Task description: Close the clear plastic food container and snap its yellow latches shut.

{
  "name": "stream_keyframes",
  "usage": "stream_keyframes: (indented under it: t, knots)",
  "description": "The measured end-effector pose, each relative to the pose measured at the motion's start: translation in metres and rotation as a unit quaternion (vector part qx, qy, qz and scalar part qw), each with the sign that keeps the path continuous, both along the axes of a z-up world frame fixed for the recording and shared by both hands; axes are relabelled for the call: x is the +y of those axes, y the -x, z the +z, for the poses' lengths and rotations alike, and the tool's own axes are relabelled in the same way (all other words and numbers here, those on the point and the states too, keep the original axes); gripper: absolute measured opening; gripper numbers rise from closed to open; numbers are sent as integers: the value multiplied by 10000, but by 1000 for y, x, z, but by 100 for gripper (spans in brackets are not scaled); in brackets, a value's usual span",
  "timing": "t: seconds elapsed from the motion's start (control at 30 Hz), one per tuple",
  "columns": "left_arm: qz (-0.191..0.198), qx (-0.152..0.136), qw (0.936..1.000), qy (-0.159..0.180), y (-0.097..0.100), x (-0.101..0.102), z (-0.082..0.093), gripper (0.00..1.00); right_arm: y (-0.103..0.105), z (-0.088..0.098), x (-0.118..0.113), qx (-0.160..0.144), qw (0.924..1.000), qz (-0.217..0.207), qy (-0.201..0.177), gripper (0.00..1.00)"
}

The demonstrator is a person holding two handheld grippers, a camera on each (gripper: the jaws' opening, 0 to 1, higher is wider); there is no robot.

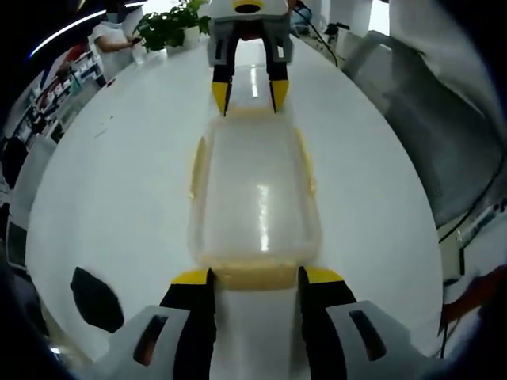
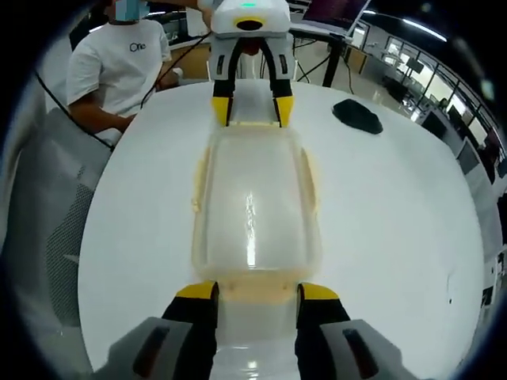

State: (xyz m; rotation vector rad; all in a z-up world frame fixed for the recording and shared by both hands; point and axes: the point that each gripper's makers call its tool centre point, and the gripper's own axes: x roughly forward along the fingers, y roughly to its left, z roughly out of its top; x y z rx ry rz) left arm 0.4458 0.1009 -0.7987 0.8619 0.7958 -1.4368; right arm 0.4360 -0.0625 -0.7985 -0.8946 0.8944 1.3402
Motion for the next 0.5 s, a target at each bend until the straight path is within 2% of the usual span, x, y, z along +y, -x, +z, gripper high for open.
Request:
stream_keyframes:
  t: [0.3,0.5]
  knots:
    - [212,21,9998,43,0,-2,0,39,1,-3,-1,-114,9995,93,262,37]
    - [197,1,9998,-42,1,-2,0,39,0,-3,-2,-123,9996,76,245,37]
